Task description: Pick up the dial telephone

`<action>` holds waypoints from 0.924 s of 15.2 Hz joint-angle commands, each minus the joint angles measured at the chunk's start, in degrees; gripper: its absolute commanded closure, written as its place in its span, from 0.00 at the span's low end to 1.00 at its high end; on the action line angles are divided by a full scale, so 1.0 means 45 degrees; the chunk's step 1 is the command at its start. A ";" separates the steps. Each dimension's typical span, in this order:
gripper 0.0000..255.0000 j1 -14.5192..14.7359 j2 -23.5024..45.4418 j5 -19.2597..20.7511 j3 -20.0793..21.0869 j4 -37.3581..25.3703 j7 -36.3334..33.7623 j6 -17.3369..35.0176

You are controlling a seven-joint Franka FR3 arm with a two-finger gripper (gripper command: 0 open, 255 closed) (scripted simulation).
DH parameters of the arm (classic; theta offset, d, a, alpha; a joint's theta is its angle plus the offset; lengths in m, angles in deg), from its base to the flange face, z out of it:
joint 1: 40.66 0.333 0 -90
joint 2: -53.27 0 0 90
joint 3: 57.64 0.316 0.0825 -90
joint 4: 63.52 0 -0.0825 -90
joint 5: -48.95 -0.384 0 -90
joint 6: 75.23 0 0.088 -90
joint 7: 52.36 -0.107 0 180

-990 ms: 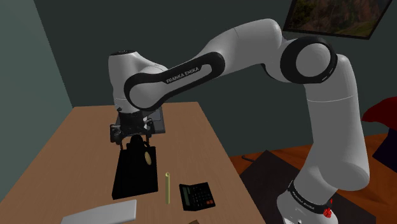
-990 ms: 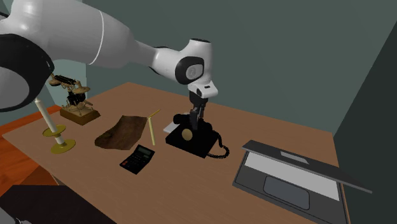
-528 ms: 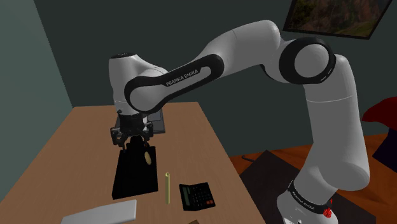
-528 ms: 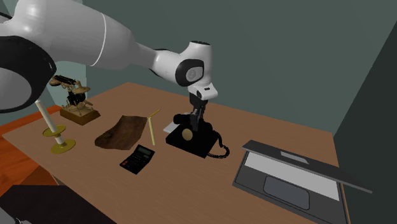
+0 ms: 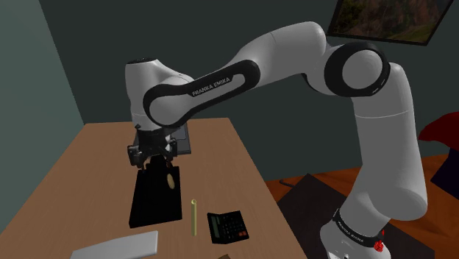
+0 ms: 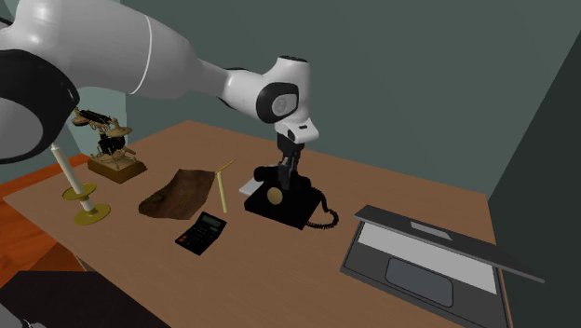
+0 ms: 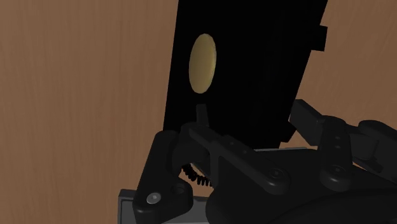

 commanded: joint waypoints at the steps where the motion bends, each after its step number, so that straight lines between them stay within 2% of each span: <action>1: 1.00 -0.0013 -0.0141 -0.0069 0.0046 -0.0187 0.0038 -0.0278; 14: 1.00 -0.0002 -0.0638 -0.0363 0.0212 -0.1403 0.0204 -0.1929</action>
